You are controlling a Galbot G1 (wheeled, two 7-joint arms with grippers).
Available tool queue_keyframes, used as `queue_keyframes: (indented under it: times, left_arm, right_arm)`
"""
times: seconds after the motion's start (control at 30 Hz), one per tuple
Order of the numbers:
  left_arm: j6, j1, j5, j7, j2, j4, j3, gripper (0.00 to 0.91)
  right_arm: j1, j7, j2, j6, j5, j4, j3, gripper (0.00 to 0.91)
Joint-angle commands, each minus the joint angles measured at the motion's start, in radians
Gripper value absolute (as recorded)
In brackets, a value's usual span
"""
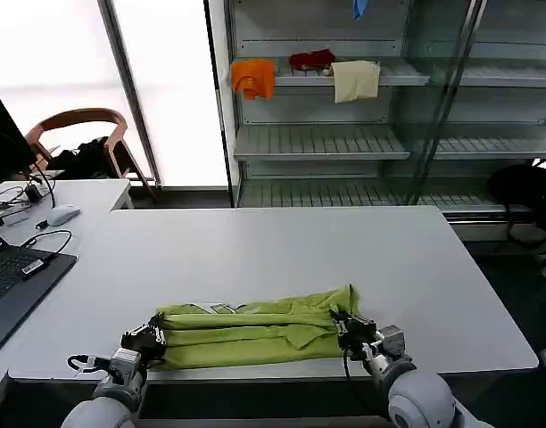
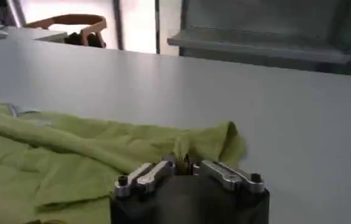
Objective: Fold and organize the clothes.
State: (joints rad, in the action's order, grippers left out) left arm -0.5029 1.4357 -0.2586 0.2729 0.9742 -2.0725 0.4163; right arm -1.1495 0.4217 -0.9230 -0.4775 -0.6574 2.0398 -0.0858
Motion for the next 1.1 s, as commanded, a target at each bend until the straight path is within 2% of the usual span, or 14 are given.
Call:
queue_keyframes:
  times: [0.03,0.13,0.27,0.4,0.47,0.5,0.57,0.6,0.63,0.73,0.77,0.8,0.93,1.1]
  left_arm:
    - [-0.024,0.025,0.035,0.006,-0.014,-0.051,0.020,0.907]
    - [-0.040,0.055,0.054,0.002,-0.025,-0.092,0.038,0.907]
    - [-0.047,0.117,0.092,-0.003,-0.030,-0.153,0.085,0.907]
    - [-0.020,0.178,0.118,-0.004,-0.021,-0.209,0.146,0.907]
    - [-0.001,0.196,0.115,0.004,0.001,-0.225,0.165,0.907]
    - [0.020,0.204,0.070,0.016,0.023,-0.241,0.171,0.907]
    - [0.045,0.208,-0.018,0.056,0.055,-0.251,0.162,0.907]
    - [0.058,0.208,-0.086,0.074,0.088,-0.248,0.152,0.907]
    - [0.063,0.207,-0.107,0.084,0.106,-0.238,0.145,0.907]
    - [0.132,0.197,-0.108,0.084,0.170,-0.187,0.118,0.907]
    - [0.137,0.193,-0.111,0.083,0.187,-0.182,0.113,0.907]
    - [0.142,0.188,-0.123,0.079,0.216,-0.178,0.107,0.907]
    - [0.159,0.163,-0.177,0.075,0.292,-0.146,0.103,0.907]
    - [0.161,0.153,-0.240,0.069,0.335,-0.109,0.104,0.907]
  right_arm:
    - [-0.012,0.316,-0.057,0.010,0.029,0.022,0.006,0.907]
    - [-0.020,0.340,-0.051,0.009,0.060,0.056,-0.015,0.907]
    - [-0.042,0.313,-0.040,0.033,0.091,0.101,-0.052,0.907]
    - [-0.103,0.235,-0.026,0.088,0.119,0.140,-0.122,0.907]
    - [-0.163,0.170,-0.024,0.137,0.133,0.161,-0.165,0.907]
    - [-0.208,0.118,-0.021,0.181,0.141,0.169,-0.196,0.907]
    - [-0.264,0.048,-0.017,0.224,0.147,0.176,-0.234,0.907]
    - [-0.307,0.008,-0.007,0.269,0.156,0.174,-0.268,0.907]
    - [-0.322,-0.010,-0.002,0.308,0.162,0.172,-0.282,0.907]
    - [-0.411,-0.091,0.005,0.435,0.148,0.164,-0.357,0.907]
    - [-0.422,-0.107,0.008,0.451,0.142,0.163,-0.370,0.907]
    - [-0.455,-0.138,0.009,0.513,0.141,0.156,-0.387,0.907]
    - [-0.520,-0.199,0.006,0.625,0.141,0.124,-0.447,0.907]
    - [-0.537,-0.225,0.007,0.680,0.063,0.087,-0.518,0.907]
